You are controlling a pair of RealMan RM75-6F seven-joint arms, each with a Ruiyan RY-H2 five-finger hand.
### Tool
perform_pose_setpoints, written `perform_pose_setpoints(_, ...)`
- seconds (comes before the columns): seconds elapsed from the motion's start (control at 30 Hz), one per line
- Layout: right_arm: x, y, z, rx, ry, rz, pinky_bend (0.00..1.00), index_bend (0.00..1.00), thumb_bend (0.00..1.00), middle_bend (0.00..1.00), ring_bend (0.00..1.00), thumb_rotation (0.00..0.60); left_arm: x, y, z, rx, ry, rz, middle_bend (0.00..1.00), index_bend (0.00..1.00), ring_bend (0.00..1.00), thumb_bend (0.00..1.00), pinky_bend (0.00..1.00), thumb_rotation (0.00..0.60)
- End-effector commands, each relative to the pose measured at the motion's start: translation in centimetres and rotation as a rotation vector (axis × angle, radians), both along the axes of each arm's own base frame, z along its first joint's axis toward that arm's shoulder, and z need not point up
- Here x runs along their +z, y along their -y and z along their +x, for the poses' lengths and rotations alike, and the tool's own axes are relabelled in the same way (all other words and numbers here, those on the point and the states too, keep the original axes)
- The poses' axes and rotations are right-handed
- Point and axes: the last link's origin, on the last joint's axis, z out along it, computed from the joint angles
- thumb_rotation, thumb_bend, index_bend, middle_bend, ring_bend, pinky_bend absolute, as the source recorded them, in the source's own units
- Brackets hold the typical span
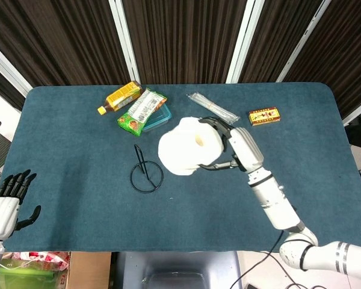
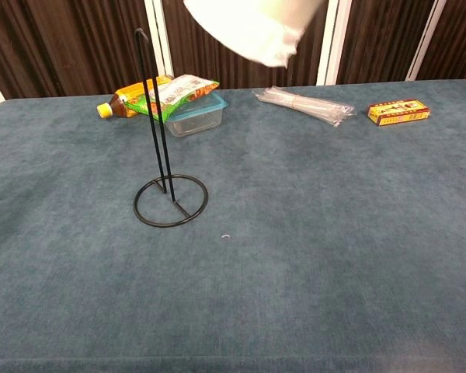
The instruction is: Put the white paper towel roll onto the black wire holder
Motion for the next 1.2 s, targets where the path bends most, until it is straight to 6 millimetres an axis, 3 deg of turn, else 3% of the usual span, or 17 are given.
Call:
perform_pose_setpoints(0.03, 0.5, 0.3, 5.9, 0.049, -0.001, -0.029, 0.79, 0.88, 0.27, 0.73, 0.74, 0.600, 0.0, -0.2, -0.1, 0.005, 0.003, -0.005, 0.00, 0.05, 0.00, 0.40, 0.04, 0.600)
perform_pose_setpoints(0.2, -0.5, 0.7, 9.1, 0.050, -0.047, -0.056, 0.79, 0.88, 0.27, 0.73, 0.74, 0.600, 0.1, -0.3, -0.3, 0.017, 0.005, -0.011, 0.00, 0.05, 0.00, 0.40, 0.04, 0.600)
perform_pose_setpoints(0.33, -1.6, 0.8, 10.4, 0.035, -0.065, -0.052, 0.79, 0.88, 0.28, 0.73, 0.74, 0.600, 0.3, -0.2, -0.4, 0.022, 0.003, -0.001, 0.00, 0.05, 0.00, 0.40, 0.04, 0.600)
perform_pose_setpoints(0.53, -3.8, 1.1, 10.8, -0.022, -0.079, -0.029, 0.79, 0.88, 0.28, 0.73, 0.74, 0.600, 0.7, 0.0, -0.7, 0.030, 0.014, 0.007, 0.00, 0.05, 0.00, 0.40, 0.05, 0.600)
perform_pose_setpoints(1.2, -7.1, 1.5, 12.1, -0.077, -0.181, 0.018, 0.79, 0.87, 0.28, 0.73, 0.74, 0.600, 0.9, 0.0, -0.4, 0.023, 0.021, 0.006, 0.00, 0.05, 0.00, 0.40, 0.05, 0.600)
